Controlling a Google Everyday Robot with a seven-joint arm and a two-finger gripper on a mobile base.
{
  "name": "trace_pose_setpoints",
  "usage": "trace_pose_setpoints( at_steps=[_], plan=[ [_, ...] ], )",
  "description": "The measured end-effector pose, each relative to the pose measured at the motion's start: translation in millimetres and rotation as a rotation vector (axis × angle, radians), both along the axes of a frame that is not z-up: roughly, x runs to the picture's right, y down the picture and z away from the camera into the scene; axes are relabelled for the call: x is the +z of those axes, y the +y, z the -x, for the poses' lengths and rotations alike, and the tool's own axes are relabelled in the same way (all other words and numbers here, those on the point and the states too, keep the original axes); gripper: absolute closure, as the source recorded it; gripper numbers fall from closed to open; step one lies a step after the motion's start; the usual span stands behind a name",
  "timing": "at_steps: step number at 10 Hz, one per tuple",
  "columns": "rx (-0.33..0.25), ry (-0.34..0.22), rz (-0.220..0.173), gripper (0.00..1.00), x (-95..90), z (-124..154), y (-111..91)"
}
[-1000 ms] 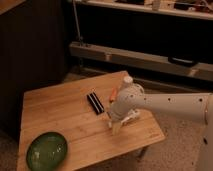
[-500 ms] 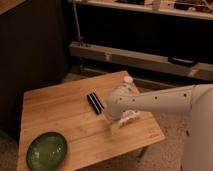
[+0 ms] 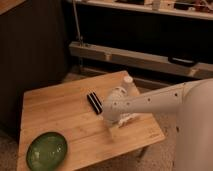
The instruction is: Stand the bottle upright
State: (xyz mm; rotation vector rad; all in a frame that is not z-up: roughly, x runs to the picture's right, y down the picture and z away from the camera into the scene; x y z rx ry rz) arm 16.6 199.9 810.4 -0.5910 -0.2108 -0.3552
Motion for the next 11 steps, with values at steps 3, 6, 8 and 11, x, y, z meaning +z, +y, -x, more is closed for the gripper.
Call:
trace_pose_setpoints(
  at_steps=[3, 6, 8, 11],
  plan=[
    [0.026, 0.012, 0.024, 0.2, 11.2, -9.3, 4.9],
    [0.086, 0.012, 0.057, 0.4, 19.8, -22.5, 8.9],
    [0.127, -0.003, 0.087, 0.46, 26.1, -23.3, 12.6],
    [0.134, -0.011, 0.097, 0.46, 27.8, -19.9, 11.3]
  ],
)
